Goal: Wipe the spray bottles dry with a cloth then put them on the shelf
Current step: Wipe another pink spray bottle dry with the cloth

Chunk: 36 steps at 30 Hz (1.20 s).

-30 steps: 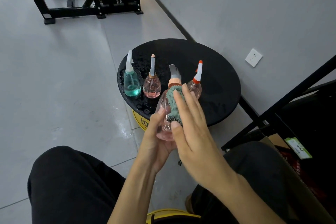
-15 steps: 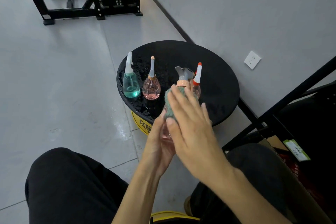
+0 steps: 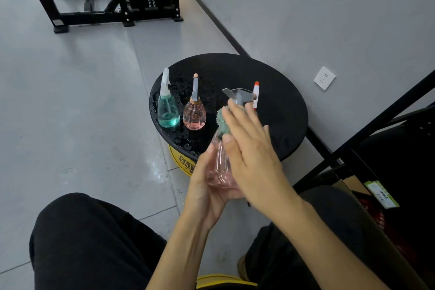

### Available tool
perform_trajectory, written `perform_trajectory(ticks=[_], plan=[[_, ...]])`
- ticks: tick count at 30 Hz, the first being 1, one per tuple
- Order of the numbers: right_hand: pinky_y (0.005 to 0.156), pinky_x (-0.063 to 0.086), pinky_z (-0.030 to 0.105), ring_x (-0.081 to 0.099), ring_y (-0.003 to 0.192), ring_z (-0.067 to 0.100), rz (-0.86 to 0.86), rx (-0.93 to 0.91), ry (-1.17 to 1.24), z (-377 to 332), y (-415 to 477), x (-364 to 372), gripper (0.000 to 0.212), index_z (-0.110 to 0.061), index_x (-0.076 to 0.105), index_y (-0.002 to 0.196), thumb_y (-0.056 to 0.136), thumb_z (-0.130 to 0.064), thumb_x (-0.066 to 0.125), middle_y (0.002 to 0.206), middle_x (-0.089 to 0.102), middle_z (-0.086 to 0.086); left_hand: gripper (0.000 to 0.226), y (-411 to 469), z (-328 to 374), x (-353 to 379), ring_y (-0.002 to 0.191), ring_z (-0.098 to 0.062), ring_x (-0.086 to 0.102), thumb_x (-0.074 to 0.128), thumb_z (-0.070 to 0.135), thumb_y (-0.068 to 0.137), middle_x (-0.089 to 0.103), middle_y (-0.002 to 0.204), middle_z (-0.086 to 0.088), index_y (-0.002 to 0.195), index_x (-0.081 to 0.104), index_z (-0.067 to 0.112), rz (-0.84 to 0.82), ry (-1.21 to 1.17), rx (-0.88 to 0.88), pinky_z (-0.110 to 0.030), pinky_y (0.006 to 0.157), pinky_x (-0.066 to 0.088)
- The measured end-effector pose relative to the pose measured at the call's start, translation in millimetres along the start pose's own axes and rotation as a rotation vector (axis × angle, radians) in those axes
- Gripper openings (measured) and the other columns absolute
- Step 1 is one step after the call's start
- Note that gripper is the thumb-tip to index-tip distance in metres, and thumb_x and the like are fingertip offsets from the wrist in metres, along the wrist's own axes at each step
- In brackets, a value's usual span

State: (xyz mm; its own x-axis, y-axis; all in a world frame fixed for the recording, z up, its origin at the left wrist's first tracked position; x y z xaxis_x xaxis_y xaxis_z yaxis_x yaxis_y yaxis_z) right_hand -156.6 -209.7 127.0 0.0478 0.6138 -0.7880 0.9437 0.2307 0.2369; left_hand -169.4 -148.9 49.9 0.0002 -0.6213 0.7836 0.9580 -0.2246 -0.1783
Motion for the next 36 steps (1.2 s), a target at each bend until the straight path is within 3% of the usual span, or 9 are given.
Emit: perform_trajectory(ticks=[5,7,11,17,23,25,30,33,36], plan=[[0.119,0.014,0.046,0.000,0.148,0.009,0.016,-0.105,-0.105,-15.3,-32.9,19.5,0.058,-0.021,0.026,0.151,0.094,-0.027,0.021,0.159,0.014,-0.013,0.041,0.8,0.5,-7.5,0.103,-0.021,0.069,0.047,0.042,0.088,0.071,0.113,-0.012,0.102,0.077,0.017,0.065,-0.105,0.021,-0.031,0.084,0.057],[0.119,0.015,0.043,0.000,0.148,0.007,0.019,-0.121,-0.085,-12.2,-26.6,19.3,0.056,-0.021,0.026,0.151,0.095,-0.027,0.022,0.159,0.016,-0.013,0.037,1.5,0.4,-8.4,0.102,-0.021,0.069,0.051,0.043,0.088,0.072,0.111,-0.010,0.102,0.077,0.019,0.060,-0.096,0.021,-0.032,0.082,0.058],[0.118,0.001,0.022,-0.008,0.145,-0.002,0.016,-0.013,0.118,4.1,3.8,6.8,0.049,-0.022,0.023,0.151,0.103,-0.031,0.024,0.159,0.009,-0.016,0.040,1.9,-1.3,-8.9,0.078,-0.018,0.072,0.046,0.048,0.085,0.075,0.094,-0.004,0.093,0.078,0.026,0.031,-0.025,-0.019,-0.038,0.062,0.059],[0.121,0.004,0.029,-0.010,0.144,-0.004,0.010,0.042,0.174,2.3,1.1,10.7,0.051,-0.027,0.016,0.152,0.102,-0.033,0.024,0.159,0.004,-0.020,0.044,0.6,-1.5,-12.3,0.075,-0.016,0.072,0.042,0.047,0.086,0.075,0.089,-0.003,0.090,0.079,0.023,0.045,-0.062,-0.015,-0.036,0.060,0.059],[0.117,0.020,0.045,-0.003,0.148,0.009,0.025,-0.090,-0.116,-15.0,-35.8,24.1,0.061,-0.027,0.017,0.153,0.093,-0.027,0.026,0.160,0.009,-0.015,0.042,3.0,2.5,-18.3,0.106,-0.021,0.067,0.044,0.039,0.094,0.069,0.116,-0.011,0.110,0.073,0.014,0.087,-0.136,0.039,-0.033,0.092,0.054],[0.119,0.016,0.040,-0.004,0.147,0.007,0.005,-0.084,-0.065,-11.2,-27.6,22.5,0.058,-0.026,0.020,0.152,0.095,-0.030,0.024,0.160,0.011,-0.014,0.041,2.2,1.4,-18.1,0.105,-0.021,0.067,0.046,0.041,0.093,0.069,0.116,-0.011,0.111,0.073,0.016,0.073,-0.119,0.023,-0.034,0.088,0.056],[0.115,-0.002,0.019,-0.010,0.145,0.000,-0.011,0.092,0.135,9.3,13.4,-0.6,0.050,-0.027,0.014,0.152,0.105,-0.031,0.026,0.159,0.004,-0.019,0.048,0.1,-6.9,-7.8,0.076,-0.018,0.071,0.039,0.051,0.086,0.075,0.090,-0.005,0.089,0.079,0.025,0.021,-0.013,-0.068,-0.039,0.063,0.059],[0.120,-0.001,0.027,-0.013,0.145,0.001,-0.037,0.083,0.125,2.6,13.9,-0.3,0.051,-0.027,0.009,0.153,0.104,-0.030,0.027,0.159,0.000,-0.018,0.050,0.2,-6.8,-9.4,0.076,-0.019,0.070,0.038,0.052,0.086,0.074,0.088,-0.005,0.088,0.079,0.024,0.026,-0.037,-0.049,-0.038,0.064,0.058],[0.121,0.003,0.037,-0.014,0.145,0.000,-0.063,0.008,0.039,-9.3,-4.6,12.4,0.053,-0.028,0.008,0.152,0.102,-0.029,0.024,0.160,-0.001,-0.017,0.043,2.7,-1.5,-16.0,0.090,-0.022,0.069,0.044,0.047,0.091,0.072,0.101,-0.008,0.099,0.077,0.021,0.050,-0.104,0.011,-0.037,0.073,0.058]])
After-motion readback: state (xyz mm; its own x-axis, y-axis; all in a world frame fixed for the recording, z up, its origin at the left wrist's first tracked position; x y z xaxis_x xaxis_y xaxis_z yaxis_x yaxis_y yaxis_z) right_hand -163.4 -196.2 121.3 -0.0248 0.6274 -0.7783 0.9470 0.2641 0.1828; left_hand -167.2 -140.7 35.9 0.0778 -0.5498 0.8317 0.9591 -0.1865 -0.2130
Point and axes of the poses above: each hand's wrist, its own y-axis towards the middle knuckle, its own x-axis out of the palm, z = x × y, the point moved 6 cm from there along y, towards the middle knuckle
